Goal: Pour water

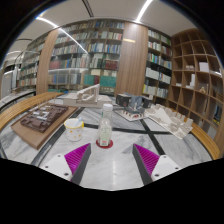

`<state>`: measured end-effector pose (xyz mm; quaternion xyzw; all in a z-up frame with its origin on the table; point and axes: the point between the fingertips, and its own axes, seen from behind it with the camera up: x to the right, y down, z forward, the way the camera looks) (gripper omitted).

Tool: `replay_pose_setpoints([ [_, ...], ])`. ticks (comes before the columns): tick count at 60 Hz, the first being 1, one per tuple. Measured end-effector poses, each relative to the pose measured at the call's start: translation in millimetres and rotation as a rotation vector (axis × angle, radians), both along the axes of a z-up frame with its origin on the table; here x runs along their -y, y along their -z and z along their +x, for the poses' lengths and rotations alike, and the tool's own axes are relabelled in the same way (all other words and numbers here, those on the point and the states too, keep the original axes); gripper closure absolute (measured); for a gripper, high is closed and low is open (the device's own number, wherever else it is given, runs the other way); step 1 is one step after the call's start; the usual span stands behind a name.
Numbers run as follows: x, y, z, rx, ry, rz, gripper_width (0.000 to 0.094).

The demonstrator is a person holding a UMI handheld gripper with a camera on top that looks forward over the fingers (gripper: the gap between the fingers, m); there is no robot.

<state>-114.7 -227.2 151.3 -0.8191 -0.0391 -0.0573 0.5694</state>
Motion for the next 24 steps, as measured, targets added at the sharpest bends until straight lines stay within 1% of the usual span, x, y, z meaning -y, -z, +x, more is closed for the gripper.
replay_pose_setpoints([
  [10,46.9,-21.0,5.7,0.012,0.000,0.030,0.0079],
  [18,63.3,-29.8,11.9,0.000,0.003,0.037,0.0080],
  [24,65.5,-40.5,19.1,-0.011,0.010,0.066,0.0080],
])
